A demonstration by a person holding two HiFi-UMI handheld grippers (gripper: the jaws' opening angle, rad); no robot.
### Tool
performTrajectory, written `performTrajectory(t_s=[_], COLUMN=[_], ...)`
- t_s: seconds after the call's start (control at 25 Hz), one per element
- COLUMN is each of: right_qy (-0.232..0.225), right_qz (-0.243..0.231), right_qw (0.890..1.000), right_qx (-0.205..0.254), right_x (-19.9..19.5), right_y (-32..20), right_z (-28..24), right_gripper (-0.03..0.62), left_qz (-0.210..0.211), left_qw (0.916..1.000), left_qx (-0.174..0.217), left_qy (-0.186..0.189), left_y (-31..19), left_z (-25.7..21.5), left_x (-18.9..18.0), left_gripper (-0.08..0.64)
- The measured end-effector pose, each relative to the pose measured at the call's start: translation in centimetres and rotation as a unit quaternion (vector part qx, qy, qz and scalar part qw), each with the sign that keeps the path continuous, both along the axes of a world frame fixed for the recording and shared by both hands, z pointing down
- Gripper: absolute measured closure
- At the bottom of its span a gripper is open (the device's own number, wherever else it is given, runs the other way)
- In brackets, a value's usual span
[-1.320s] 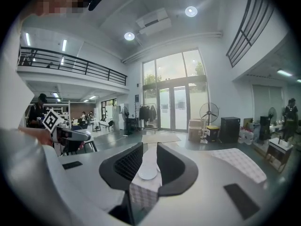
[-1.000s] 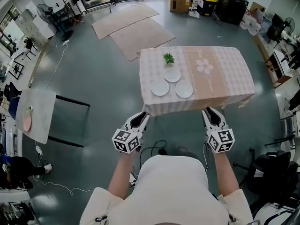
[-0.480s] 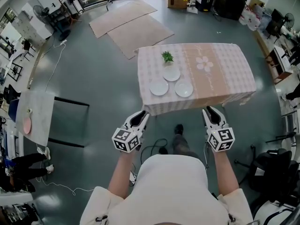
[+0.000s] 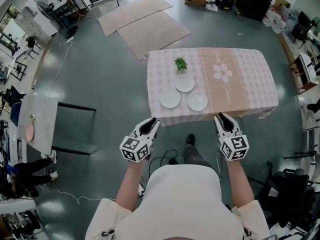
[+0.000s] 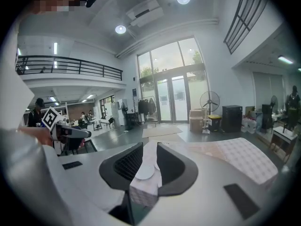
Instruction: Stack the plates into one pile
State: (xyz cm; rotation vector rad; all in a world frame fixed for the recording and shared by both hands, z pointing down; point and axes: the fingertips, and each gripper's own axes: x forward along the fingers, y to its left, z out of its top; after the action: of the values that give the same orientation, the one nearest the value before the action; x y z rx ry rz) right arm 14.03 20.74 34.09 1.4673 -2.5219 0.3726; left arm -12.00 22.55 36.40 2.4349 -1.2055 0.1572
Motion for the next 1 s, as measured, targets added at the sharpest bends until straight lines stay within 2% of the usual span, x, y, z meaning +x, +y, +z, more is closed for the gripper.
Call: performTrajectory(t_s=[0.28, 0.68, 1.0], right_qy=[0.000, -0.006, -0.007], right_qz=[-0.031, -0.090, -0.128], right_qw=[0.999, 0.995, 0.990], right_qx=[-0.013, -0.038, -0.058], right_x=[0.9, 2.5, 2.2], right_y=[-7.4, -16.7, -20.3], right_z=[1.6, 4.1, 6.0], right_gripper=[0.482, 0.482, 0.482], left_qz=[0.000, -0.037, -0.060], left_qw=[0.9999, 0.9990, 0.9975], left_qx=[0.003, -0.004, -0.022], left_qy=[-0.013, -0.024, -0.030], left_y=[-5.5, -12.4, -15.1], left_z=[0.9, 1.7, 2.8], left_x=[2.3, 5.5, 6.8], left_gripper=[0.472, 0.472, 0.472])
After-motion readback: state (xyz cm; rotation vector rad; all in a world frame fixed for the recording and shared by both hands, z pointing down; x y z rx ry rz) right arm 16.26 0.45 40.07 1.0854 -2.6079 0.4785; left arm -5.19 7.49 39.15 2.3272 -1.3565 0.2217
